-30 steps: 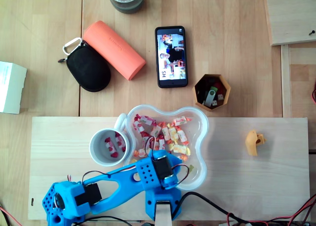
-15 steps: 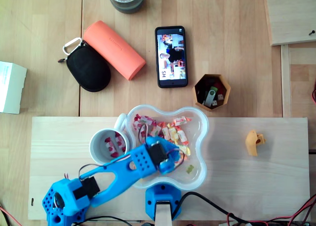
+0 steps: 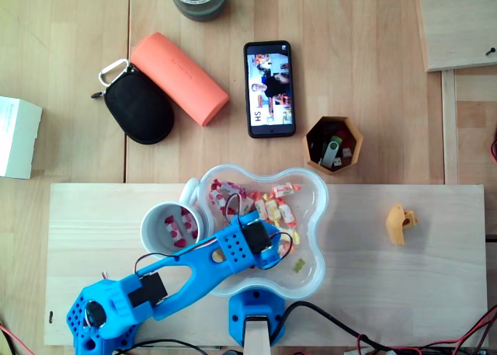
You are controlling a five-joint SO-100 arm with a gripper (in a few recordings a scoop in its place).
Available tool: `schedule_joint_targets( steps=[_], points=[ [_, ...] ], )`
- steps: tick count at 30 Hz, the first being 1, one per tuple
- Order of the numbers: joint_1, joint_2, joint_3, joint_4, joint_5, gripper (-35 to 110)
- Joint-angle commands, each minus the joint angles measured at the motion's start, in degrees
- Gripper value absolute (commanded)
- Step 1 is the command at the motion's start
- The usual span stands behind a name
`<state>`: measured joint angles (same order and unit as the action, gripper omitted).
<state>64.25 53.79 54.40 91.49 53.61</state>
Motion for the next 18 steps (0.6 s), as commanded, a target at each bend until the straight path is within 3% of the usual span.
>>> schedule_joint_targets(
  steps=[1, 18],
  points=[
    [-0.35, 1.76, -0.88, -0.09, 0.35, 28],
    [-0.18, -2.02, -1.76, -0.18, 0.00, 28]
  ],
)
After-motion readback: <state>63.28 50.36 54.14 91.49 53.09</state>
